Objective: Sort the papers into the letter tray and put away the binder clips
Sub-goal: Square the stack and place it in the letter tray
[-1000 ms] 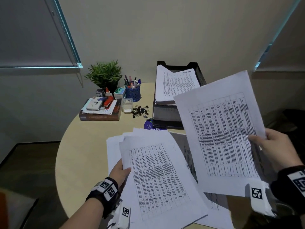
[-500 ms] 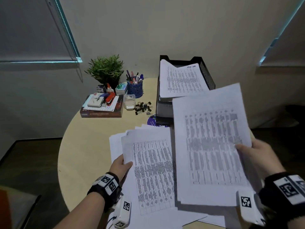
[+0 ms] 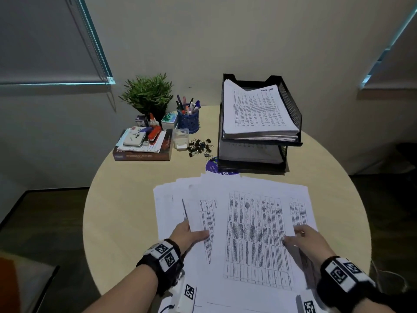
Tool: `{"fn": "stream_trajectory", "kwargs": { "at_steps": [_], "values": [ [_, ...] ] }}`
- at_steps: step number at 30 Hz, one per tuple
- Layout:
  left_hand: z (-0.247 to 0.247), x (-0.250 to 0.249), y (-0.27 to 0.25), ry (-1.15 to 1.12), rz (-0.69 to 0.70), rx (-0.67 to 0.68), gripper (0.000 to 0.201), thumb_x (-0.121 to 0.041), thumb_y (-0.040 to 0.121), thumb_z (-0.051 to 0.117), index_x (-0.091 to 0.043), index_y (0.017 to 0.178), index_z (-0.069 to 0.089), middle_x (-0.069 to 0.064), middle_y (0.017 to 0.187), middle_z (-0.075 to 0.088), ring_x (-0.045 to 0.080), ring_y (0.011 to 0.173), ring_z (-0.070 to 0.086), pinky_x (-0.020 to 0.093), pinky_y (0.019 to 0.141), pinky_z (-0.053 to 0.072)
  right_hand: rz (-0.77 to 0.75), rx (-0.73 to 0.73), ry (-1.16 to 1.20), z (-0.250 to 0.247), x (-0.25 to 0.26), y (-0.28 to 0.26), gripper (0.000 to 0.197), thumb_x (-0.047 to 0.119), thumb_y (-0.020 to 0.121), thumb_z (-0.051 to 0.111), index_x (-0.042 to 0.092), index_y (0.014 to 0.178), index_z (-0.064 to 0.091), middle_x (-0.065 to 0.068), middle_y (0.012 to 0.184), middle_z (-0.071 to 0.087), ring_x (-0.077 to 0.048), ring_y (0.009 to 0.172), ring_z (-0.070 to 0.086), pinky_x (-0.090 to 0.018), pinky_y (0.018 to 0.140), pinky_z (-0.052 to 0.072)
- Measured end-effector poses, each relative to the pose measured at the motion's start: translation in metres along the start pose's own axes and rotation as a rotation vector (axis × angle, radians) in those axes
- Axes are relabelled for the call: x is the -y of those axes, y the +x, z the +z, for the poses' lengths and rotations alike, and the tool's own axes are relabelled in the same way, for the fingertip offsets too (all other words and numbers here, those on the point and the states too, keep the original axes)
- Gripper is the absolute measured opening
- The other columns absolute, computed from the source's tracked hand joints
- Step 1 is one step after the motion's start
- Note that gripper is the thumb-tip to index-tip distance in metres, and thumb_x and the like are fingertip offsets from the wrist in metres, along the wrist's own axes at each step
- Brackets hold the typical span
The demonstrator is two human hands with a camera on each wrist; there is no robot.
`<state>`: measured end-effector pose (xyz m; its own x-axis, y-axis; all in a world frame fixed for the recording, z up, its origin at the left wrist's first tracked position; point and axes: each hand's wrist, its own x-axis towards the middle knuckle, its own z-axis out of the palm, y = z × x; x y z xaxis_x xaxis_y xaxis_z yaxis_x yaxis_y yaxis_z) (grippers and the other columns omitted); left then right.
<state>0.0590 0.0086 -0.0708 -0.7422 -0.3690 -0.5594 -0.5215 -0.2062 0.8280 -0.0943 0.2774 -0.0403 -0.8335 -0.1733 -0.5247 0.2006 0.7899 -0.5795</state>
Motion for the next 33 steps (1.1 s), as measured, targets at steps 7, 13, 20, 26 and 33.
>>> {"fn": "stream_trajectory", "kwargs": {
  "at_steps": [7, 13, 20, 26, 33],
  "values": [
    [0.022, 0.002, 0.001, -0.019, -0.040, 0.113, 0.049, -0.005, 0.068, 0.069, -0.001, 0.116, 0.059, 0.017, 0.113, 0.065, 0.027, 0.101, 0.061, 0.036, 0.093, 0.047, 0.036, 0.022, 0.233, 0.006, -0.003, 0.005, 0.060, 0.022, 0.084, 0.070, -0.001, 0.133, 0.045, -0.015, 0.139, 0.046, -0.028, 0.122, 0.047, -0.037, 0.099, 0.036],
    [0.026, 0.000, 0.000, -0.175, 0.026, 0.190, 0.038, 0.013, 0.082, 0.060, -0.006, 0.115, 0.056, 0.009, 0.108, 0.065, 0.019, 0.097, 0.063, 0.017, 0.073, 0.054, 0.095, 0.173, 0.664, 0.012, -0.009, 0.006, 0.036, -0.004, 0.079, 0.069, -0.003, 0.112, 0.057, -0.019, 0.112, 0.066, -0.028, 0.097, 0.064, -0.034, 0.084, 0.047],
    [0.010, -0.006, 0.006, 0.512, 0.247, -0.305, 0.026, -0.022, 0.082, 0.067, -0.017, 0.108, 0.064, -0.003, 0.109, 0.062, 0.016, 0.102, 0.053, 0.017, 0.088, 0.042, 0.141, 0.011, 0.577, 0.020, -0.029, 0.016, 0.031, -0.007, 0.080, 0.066, -0.011, 0.109, 0.055, -0.018, 0.090, 0.063, -0.033, 0.084, 0.059, -0.041, 0.087, 0.045],
    [-0.021, -0.007, 0.015, 0.637, -0.027, -0.461, 0.073, -0.029, 0.084, 0.064, -0.008, 0.143, 0.029, 0.014, 0.144, 0.035, 0.030, 0.133, 0.036, 0.037, 0.106, 0.036, 0.091, -0.025, 0.593, 0.019, -0.030, 0.020, 0.022, -0.008, 0.084, 0.061, -0.006, 0.104, 0.052, -0.012, 0.077, 0.056, -0.025, 0.071, 0.051, -0.031, 0.063, 0.038],
    [-0.022, -0.001, 0.018, 0.289, 0.101, -0.502, 0.030, -0.015, 0.089, 0.056, -0.010, 0.118, 0.052, 0.009, 0.116, 0.059, 0.027, 0.105, 0.056, 0.034, 0.092, 0.047, 0.105, 0.074, 0.701, 0.020, -0.036, 0.019, 0.031, -0.005, 0.084, 0.062, -0.002, 0.113, 0.050, -0.015, 0.105, 0.060, -0.031, 0.106, 0.052, -0.042, 0.108, 0.031]
  ]
}}
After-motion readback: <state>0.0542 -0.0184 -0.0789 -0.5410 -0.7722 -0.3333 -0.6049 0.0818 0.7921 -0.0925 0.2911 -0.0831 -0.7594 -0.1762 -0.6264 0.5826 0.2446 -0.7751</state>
